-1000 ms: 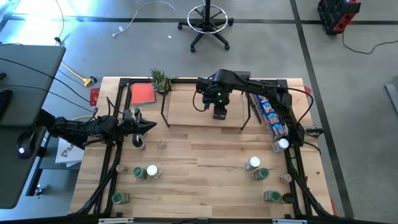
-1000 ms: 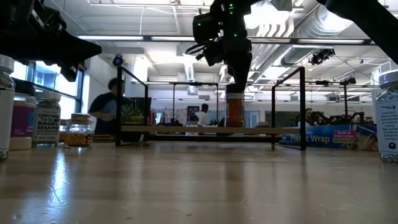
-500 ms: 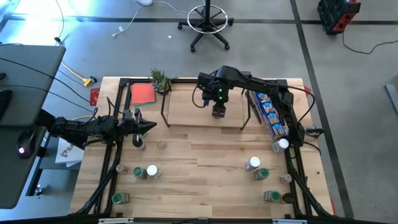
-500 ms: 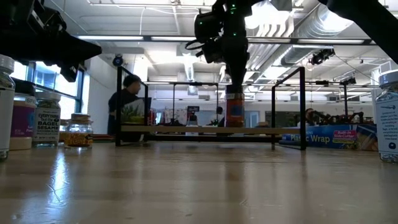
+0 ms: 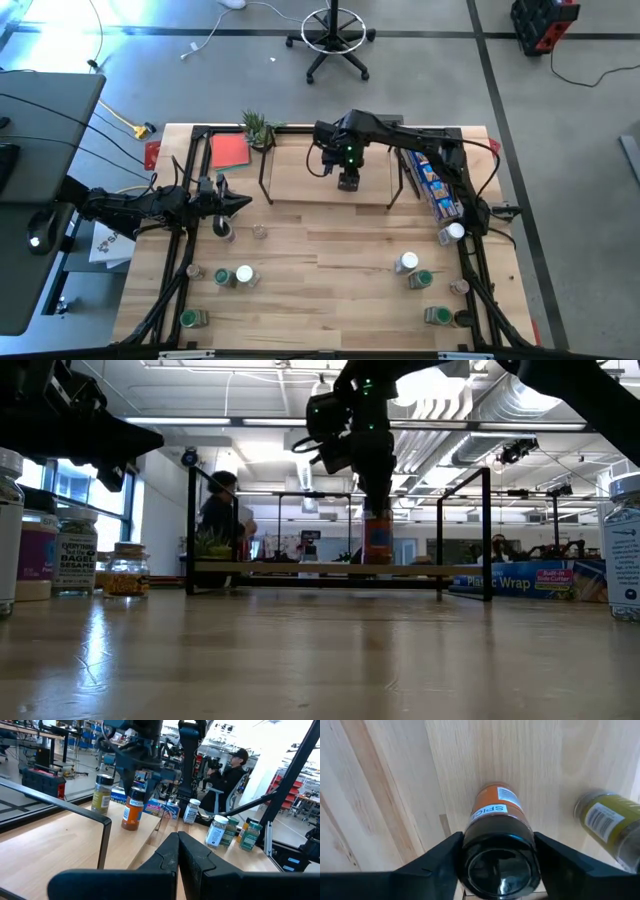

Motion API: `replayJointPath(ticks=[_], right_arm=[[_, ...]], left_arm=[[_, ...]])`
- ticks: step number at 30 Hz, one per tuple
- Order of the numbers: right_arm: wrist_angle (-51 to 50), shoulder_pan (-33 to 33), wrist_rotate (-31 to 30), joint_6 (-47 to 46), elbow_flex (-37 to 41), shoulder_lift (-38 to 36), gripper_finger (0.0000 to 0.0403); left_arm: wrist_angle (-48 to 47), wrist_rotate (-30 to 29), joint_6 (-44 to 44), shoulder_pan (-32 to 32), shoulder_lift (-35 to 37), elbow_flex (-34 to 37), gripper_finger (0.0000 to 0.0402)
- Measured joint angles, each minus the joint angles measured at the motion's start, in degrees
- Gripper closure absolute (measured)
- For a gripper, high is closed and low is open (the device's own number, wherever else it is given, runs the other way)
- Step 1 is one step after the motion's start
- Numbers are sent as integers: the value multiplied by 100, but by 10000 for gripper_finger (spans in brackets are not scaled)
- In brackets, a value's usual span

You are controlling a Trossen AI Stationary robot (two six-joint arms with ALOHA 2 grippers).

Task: Shelf spices
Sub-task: Put the black seasoning bottle on the shelf aligned with the other black seasoning bottles

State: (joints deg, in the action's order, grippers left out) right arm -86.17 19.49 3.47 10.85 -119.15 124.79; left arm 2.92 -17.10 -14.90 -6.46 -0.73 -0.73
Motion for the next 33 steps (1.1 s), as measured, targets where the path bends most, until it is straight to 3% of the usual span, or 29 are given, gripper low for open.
replayJointPath(ticks=[2, 6, 11, 22, 33], right_arm=[[-4, 0, -3, -33, -2, 0, 213], [-119, 17, -22, -45, -2, -26, 213], [-416, 187, -495, -47, 0, -73, 213], [-308, 612, -431, -188, 0, -105, 213], [-123, 557, -360, -198, 0, -107, 193]], left_arm=[[-2, 0, -2, 0, -2, 0, 401], [2, 10, -4, 0, -2, 0, 401], [4, 15, -7, -2, 0, 0, 401], [35, 24, -9, 0, -2, 0, 401], [33, 24, -6, 0, -2, 0, 401]])
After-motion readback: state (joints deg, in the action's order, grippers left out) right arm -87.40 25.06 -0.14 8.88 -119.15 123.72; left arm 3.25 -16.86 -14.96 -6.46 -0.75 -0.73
